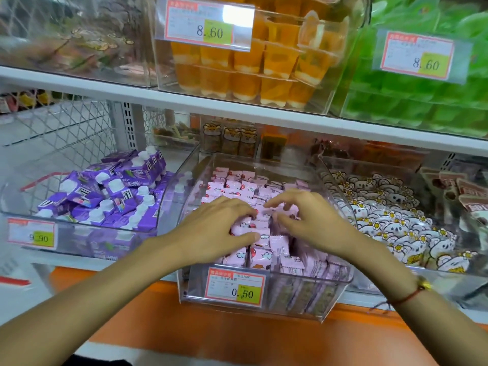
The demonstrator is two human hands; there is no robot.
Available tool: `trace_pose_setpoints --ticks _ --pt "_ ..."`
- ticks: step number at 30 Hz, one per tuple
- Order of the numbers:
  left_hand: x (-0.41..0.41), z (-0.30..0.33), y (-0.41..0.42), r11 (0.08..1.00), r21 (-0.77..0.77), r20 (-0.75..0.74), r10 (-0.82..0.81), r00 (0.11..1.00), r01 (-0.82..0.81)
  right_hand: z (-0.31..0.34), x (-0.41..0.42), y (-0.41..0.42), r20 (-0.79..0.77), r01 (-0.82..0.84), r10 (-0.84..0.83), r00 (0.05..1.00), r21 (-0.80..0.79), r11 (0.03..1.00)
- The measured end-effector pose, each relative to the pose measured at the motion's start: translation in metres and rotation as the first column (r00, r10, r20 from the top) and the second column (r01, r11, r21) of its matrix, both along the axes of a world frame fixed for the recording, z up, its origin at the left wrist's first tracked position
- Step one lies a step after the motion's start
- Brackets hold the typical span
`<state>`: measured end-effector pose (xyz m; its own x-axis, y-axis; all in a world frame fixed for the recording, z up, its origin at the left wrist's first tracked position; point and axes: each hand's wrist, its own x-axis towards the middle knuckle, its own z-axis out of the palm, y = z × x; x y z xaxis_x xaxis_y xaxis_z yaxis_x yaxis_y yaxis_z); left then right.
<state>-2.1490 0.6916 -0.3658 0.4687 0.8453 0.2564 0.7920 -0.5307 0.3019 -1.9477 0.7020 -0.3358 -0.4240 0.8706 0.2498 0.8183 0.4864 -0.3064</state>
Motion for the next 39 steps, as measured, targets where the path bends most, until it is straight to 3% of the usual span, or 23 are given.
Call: trace_pose_setpoints --ticks 3,6,9,13,18,23,26,29,34,37,39 --pt "-0.002 0.002 -0.002 0.998 0.050 0.045 0.035 0.998 -0.037 -0.011 -0.006 0.015 0.082 0.071 -0.071 0.994 0.007 0.997" --pt "-0.005 0.003 -0.003 0.998 0.048 0.059 0.038 0.998 -0.041 -0.015 -0.004 0.024 0.100 0.016 -0.008 0.995 -0.072 0.997" --pt "-0.005 -0.002 -0.004 0.998 0.051 0.001 0.033 0.999 -0.033 -0.008 -0.001 0.033 0.042 -0.048 0.055 0.998 -0.159 0.986" --pt "0.006 -0.006 0.002 0.999 0.033 -0.083 0.025 0.996 -0.022 -0.002 -0.006 0.046 0.012 0.049 -0.048 0.999 -0.095 0.994" --pt "0.012 -0.003 0.013 0.999 0.019 -0.190 0.054 0.980 -0.051 -0.006 -0.019 0.054 0.024 0.102 -0.100 0.995 -0.172 0.980" --pt "0.010 -0.005 0.012 0.999 -0.010 -0.144 0.048 0.988 -0.050 -0.003 -0.019 0.055 0.063 0.079 -0.070 0.996 -0.148 0.986" --pt "0.009 -0.006 0.009 0.998 0.001 -0.118 0.067 0.991 -0.068 -0.008 -0.018 0.051 0.063 0.078 -0.076 0.995 -0.037 0.996" --pt "0.008 -0.006 0.008 0.998 0.001 -0.126 0.067 0.990 -0.067 -0.012 -0.018 0.044 -0.142 0.120 -0.107 0.984 0.087 0.989" --pt "0.007 -0.009 0.007 0.997 0.020 -0.089 0.070 0.994 -0.068 -0.002 -0.010 0.026 -0.624 0.260 -0.113 0.773 0.149 0.954" --pt "0.006 -0.009 0.005 0.995 0.070 -0.017 0.075 0.997 -0.074 0.000 -0.005 0.015 -0.847 0.304 -0.127 0.516 0.042 0.952" --pt "0.006 -0.007 0.002 0.992 0.103 0.110 0.064 0.992 -0.075 0.002 -0.005 0.012 -0.921 0.295 -0.199 0.335 -0.098 0.950"
